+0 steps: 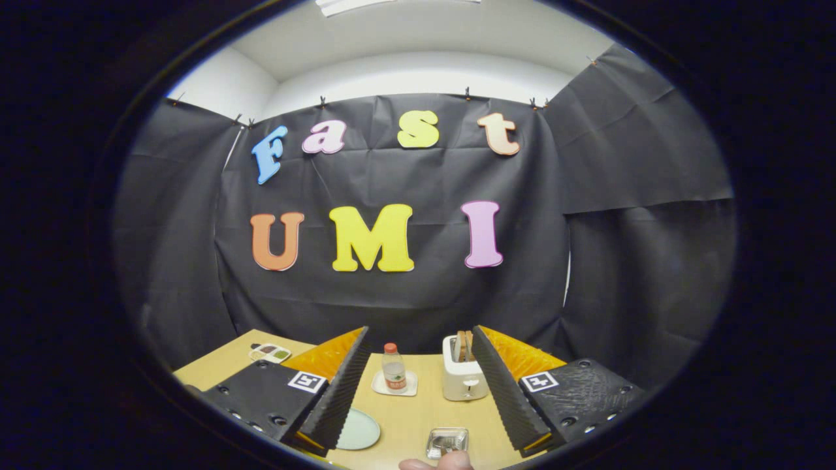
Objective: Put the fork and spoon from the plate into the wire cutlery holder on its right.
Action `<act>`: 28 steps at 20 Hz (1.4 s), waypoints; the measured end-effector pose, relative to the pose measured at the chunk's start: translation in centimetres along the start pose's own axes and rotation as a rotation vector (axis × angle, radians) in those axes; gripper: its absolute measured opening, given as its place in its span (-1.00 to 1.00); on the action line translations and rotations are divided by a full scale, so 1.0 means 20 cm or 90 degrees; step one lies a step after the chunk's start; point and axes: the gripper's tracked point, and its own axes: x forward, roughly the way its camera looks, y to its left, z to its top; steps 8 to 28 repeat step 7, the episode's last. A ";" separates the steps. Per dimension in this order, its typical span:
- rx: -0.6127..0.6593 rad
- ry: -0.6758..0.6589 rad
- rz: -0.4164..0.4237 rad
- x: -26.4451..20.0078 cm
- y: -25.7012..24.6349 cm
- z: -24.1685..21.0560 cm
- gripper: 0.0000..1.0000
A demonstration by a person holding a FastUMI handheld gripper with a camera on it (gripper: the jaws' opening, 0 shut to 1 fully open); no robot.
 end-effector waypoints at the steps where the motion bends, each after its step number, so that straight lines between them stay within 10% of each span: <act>1: 0.000 -0.002 0.002 0.00 0.00 0.00 0.85; 28: 0.011 0.003 0.005 0.04 0.05 0.00 0.85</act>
